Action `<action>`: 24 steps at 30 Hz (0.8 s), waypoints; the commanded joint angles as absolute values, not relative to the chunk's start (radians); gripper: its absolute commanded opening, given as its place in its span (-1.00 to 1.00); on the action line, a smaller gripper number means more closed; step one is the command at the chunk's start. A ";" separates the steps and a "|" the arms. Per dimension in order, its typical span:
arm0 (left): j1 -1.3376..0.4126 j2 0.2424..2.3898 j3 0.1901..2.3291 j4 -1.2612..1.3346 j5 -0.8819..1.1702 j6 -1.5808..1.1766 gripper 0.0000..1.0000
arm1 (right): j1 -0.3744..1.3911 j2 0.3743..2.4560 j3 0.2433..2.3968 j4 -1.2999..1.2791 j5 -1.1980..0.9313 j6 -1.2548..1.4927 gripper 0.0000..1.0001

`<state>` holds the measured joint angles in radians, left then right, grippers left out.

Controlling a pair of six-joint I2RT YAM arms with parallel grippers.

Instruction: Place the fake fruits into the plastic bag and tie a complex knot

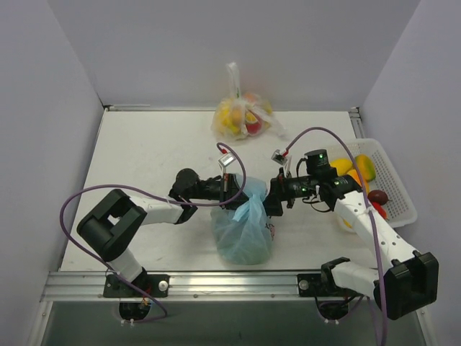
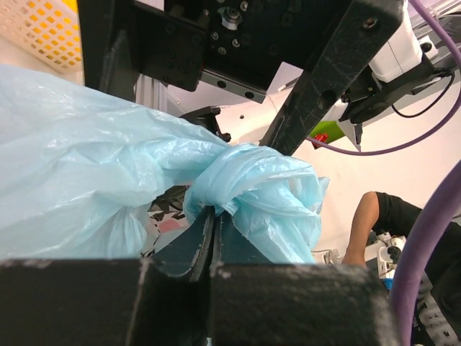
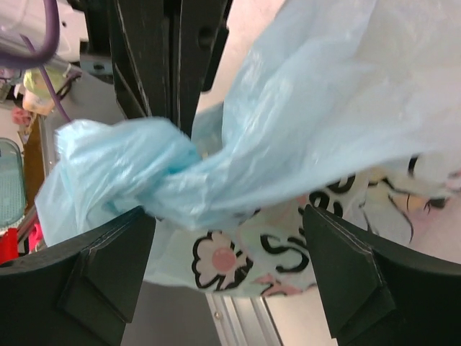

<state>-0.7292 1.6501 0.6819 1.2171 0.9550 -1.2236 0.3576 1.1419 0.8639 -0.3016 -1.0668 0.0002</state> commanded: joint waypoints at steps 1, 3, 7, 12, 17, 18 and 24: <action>-0.729 1.641 0.727 1.282 0.980 -1.216 -1.00 | 0.345 1.083 0.884 -0.495 -1.103 -0.097 0.71; -0.733 1.641 0.730 1.272 0.982 -1.212 -1.00 | 0.342 1.071 0.876 -0.499 -1.104 -0.092 0.68; -0.739 1.637 0.721 1.252 0.985 -1.201 -1.00 | 0.336 1.063 0.873 -0.492 -1.152 -0.089 0.30; -0.776 1.641 0.684 1.243 0.973 -1.184 -1.00 | 0.367 1.110 0.876 -0.310 -1.149 0.072 0.17; -0.810 1.690 0.725 1.285 0.954 -1.186 -1.00 | 0.468 1.147 0.884 -0.201 -1.086 0.146 0.18; -0.811 1.701 0.733 1.298 0.951 -1.193 -1.00 | 0.478 1.149 0.870 -0.183 -1.078 0.169 0.17; -0.819 1.798 0.756 1.397 0.905 -1.227 -1.00 | 0.505 1.166 0.828 -0.031 -1.034 0.276 0.12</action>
<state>-0.8066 1.7622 0.7128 1.2755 0.9424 -1.2236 0.4950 1.1576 0.8440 -0.1783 -1.0458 0.1860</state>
